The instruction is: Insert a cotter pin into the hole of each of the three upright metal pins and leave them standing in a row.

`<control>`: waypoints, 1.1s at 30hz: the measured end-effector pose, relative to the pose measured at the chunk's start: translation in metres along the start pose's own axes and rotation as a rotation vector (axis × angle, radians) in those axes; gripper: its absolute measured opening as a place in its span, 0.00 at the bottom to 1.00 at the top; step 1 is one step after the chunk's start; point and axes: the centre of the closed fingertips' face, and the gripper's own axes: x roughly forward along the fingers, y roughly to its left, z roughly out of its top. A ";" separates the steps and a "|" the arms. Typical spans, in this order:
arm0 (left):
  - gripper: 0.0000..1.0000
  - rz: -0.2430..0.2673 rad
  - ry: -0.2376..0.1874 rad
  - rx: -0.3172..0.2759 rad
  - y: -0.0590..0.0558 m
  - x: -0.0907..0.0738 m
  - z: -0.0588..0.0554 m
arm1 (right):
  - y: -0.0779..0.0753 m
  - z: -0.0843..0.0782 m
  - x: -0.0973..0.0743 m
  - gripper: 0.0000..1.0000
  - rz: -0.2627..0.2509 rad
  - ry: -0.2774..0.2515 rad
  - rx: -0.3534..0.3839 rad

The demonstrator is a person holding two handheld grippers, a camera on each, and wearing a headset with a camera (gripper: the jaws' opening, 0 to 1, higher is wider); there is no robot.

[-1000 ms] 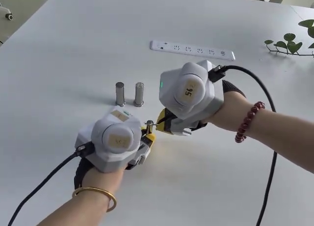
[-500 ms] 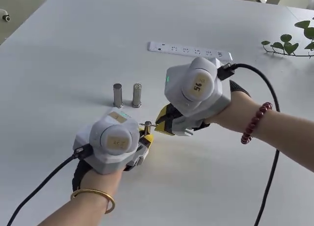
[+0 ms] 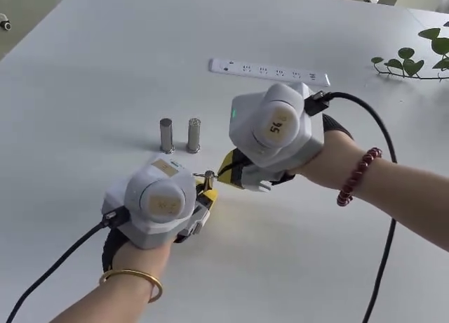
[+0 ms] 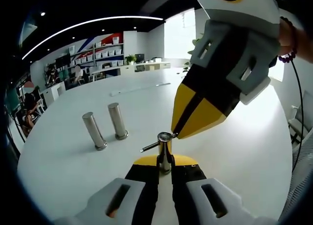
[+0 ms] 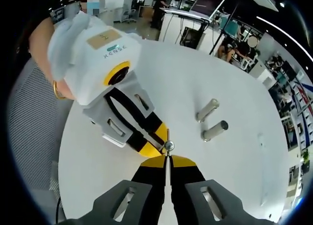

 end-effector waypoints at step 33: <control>0.07 0.022 0.014 -0.048 0.051 0.001 0.000 | -0.028 0.032 0.026 0.00 -0.020 -0.058 0.018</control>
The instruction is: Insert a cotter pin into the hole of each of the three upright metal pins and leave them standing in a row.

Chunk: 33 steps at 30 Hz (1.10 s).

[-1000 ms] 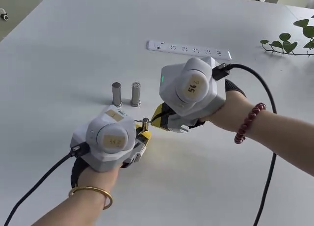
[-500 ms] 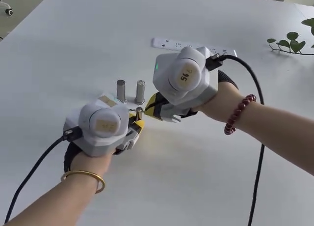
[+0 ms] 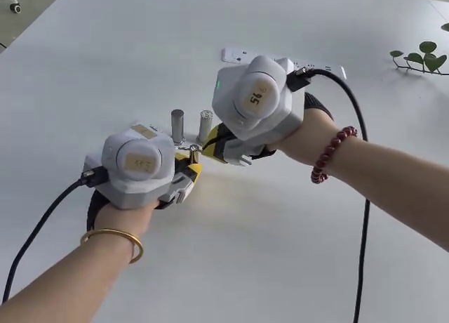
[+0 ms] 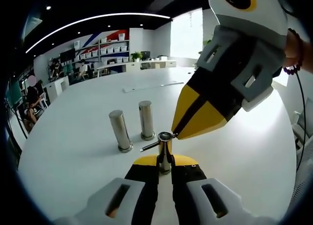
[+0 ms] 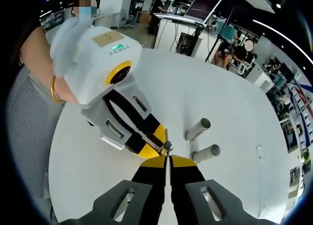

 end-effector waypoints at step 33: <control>0.11 -0.034 0.030 -0.053 -0.004 0.000 -0.006 | -0.001 -0.004 0.002 0.00 -0.001 -0.009 0.069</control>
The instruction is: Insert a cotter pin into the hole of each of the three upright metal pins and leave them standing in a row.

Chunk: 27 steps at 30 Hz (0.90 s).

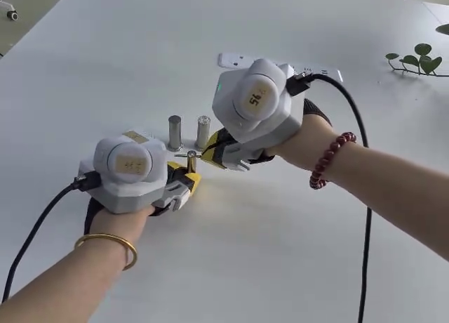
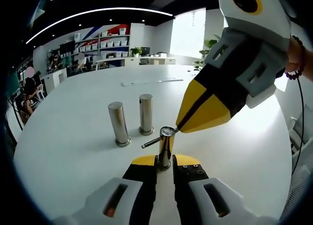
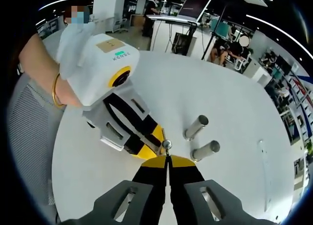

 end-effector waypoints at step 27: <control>0.63 0.052 -0.063 -0.014 0.007 -0.040 0.023 | -0.024 0.012 -0.026 0.17 -0.108 -0.132 0.210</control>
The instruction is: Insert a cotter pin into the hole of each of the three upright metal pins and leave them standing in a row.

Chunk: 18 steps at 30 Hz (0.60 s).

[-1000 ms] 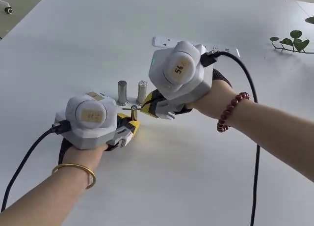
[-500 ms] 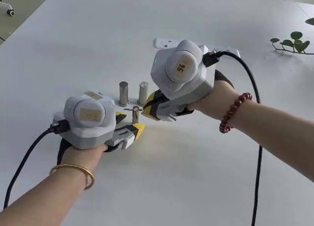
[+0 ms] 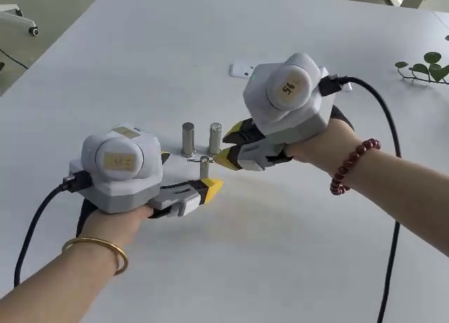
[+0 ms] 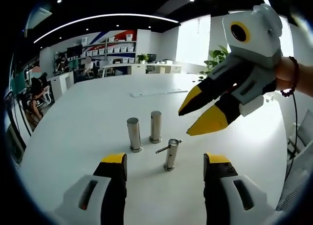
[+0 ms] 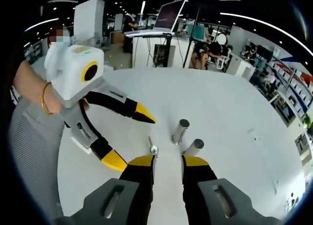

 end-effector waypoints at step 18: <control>0.88 -0.034 -0.019 0.001 -0.018 -0.034 0.009 | -0.035 0.004 0.028 0.26 -0.096 -0.185 0.181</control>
